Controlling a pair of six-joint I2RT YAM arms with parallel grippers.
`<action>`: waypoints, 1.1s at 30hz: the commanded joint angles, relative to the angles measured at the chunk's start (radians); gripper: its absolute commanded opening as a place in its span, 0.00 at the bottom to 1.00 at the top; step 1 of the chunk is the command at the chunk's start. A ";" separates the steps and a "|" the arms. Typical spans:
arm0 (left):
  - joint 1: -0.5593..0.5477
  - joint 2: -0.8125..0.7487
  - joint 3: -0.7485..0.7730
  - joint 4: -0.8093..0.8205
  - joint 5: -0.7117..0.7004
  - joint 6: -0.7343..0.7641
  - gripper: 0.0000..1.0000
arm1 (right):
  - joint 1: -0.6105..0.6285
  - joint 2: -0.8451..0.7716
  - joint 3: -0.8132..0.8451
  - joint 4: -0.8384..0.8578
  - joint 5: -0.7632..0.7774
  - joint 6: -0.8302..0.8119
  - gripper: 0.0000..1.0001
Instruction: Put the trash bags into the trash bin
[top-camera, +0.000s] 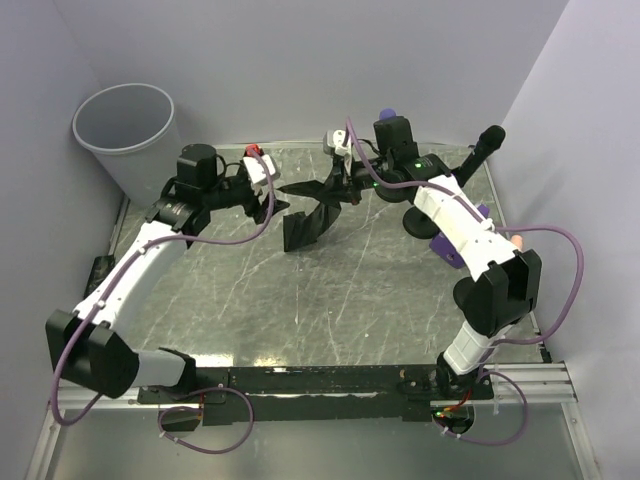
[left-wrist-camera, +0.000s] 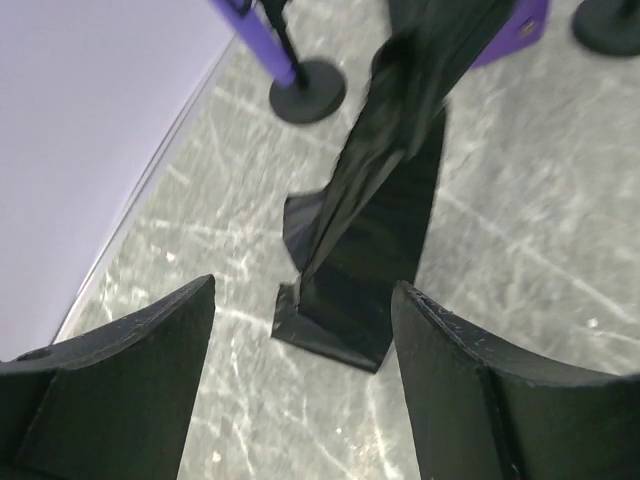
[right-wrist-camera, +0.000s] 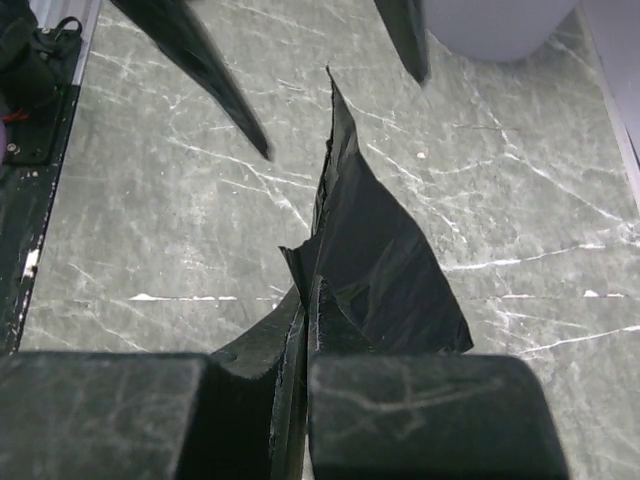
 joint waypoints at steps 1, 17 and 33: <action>-0.007 0.010 0.021 0.077 -0.036 0.068 0.74 | 0.006 -0.007 0.071 -0.046 -0.049 -0.047 0.00; -0.047 0.119 0.133 -0.067 0.071 0.064 0.01 | 0.012 0.028 0.091 -0.034 -0.007 -0.002 0.10; -0.068 0.176 0.226 -0.198 0.006 0.077 0.01 | 0.100 -0.039 -0.002 0.099 0.284 0.056 0.38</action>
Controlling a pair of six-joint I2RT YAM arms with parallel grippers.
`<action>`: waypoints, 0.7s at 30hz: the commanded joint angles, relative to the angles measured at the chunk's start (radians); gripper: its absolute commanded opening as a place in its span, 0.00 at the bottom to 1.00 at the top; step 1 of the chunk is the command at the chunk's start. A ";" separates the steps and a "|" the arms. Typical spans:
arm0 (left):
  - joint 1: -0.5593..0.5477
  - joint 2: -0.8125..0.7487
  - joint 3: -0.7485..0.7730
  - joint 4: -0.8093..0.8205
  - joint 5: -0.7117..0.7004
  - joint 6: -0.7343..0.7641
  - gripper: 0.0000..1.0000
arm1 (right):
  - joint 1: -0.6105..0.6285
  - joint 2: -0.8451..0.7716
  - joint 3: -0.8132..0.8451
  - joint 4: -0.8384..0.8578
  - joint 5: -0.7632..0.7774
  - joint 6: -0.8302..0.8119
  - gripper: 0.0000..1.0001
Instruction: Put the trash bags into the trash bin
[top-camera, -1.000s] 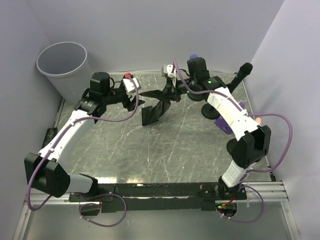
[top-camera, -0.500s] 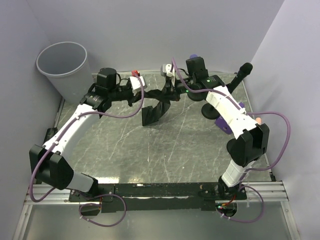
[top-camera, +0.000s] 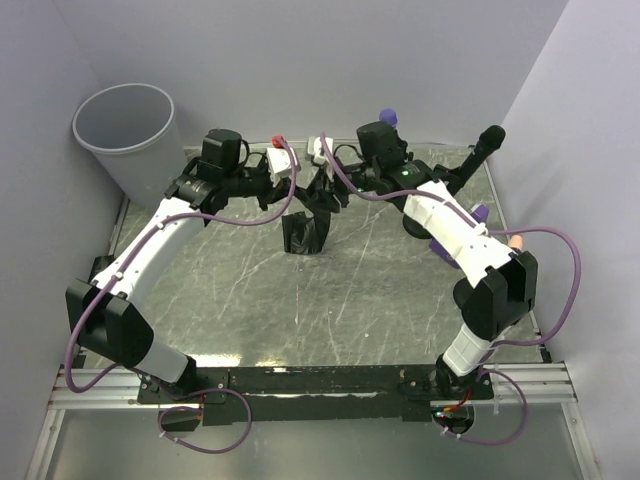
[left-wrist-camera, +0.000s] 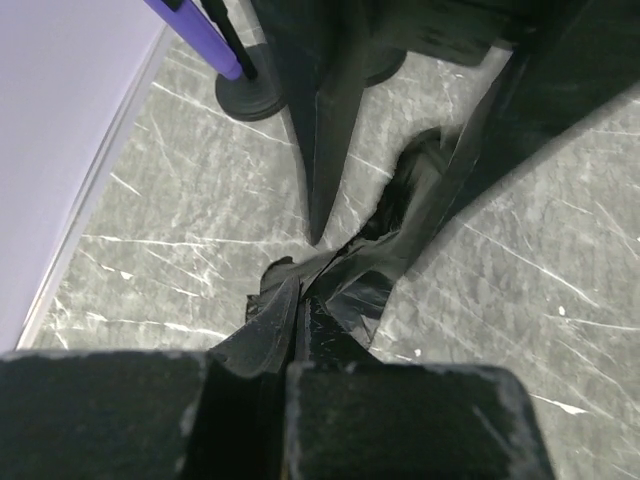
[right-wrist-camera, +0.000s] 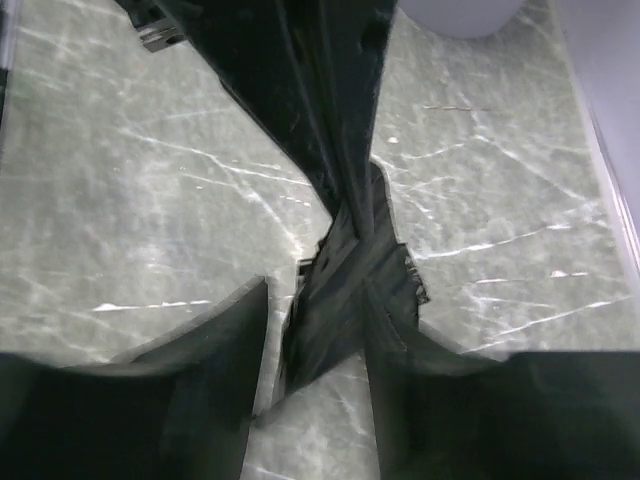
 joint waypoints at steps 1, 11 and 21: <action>-0.006 -0.010 0.025 -0.025 -0.002 0.021 0.01 | 0.011 -0.026 0.008 0.067 0.113 0.048 0.26; -0.012 -0.020 0.029 -0.080 -0.068 0.149 0.01 | 0.011 -0.032 -0.009 0.031 0.147 0.024 0.15; -0.127 -0.154 -0.183 0.272 -0.186 0.343 0.01 | 0.010 0.020 0.093 0.058 -0.126 0.166 0.00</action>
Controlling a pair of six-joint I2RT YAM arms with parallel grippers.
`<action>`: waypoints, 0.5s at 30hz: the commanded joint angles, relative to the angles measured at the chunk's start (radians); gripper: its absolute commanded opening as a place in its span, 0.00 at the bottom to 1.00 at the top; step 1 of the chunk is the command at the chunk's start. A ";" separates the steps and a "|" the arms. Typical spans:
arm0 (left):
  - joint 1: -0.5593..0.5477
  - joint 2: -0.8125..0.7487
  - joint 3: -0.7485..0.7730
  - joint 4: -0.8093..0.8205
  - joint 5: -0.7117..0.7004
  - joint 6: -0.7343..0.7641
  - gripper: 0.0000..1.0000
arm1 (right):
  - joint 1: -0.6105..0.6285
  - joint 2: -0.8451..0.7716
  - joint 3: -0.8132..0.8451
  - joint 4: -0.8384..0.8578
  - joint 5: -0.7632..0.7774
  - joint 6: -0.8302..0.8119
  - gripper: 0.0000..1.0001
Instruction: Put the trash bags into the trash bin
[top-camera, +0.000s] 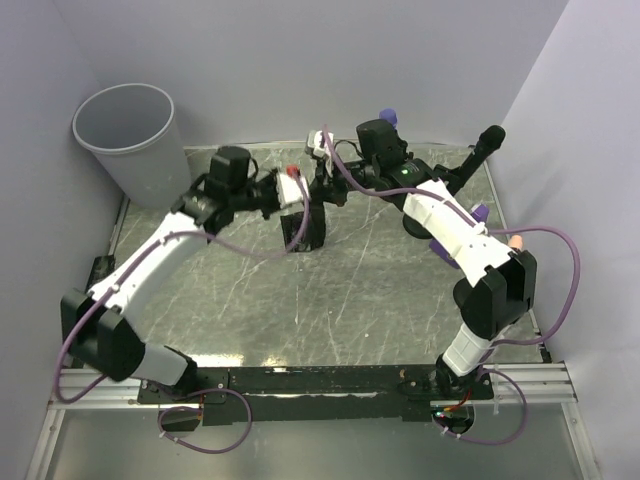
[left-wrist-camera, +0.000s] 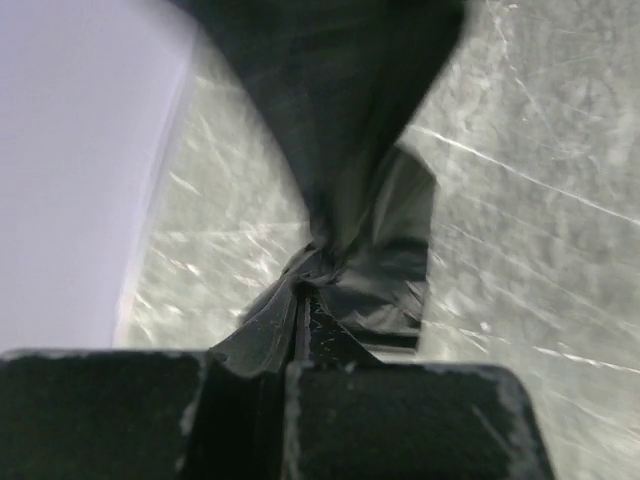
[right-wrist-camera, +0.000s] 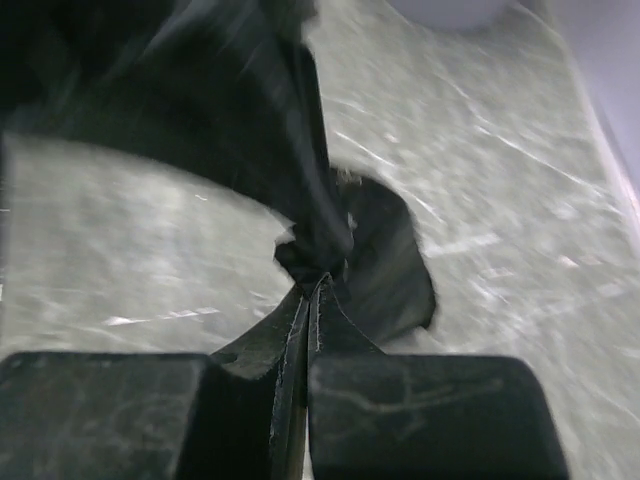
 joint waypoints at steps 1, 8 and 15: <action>-0.083 -0.124 -0.142 0.307 -0.073 0.168 0.01 | -0.005 0.039 0.125 0.021 -0.171 0.099 0.00; -0.100 -0.062 -0.050 0.305 -0.114 0.276 0.01 | 0.002 0.171 0.334 -0.203 -0.051 0.038 0.00; -0.054 0.036 -0.023 0.199 -0.268 0.357 0.01 | -0.011 0.051 0.274 -0.217 -0.100 -0.009 0.00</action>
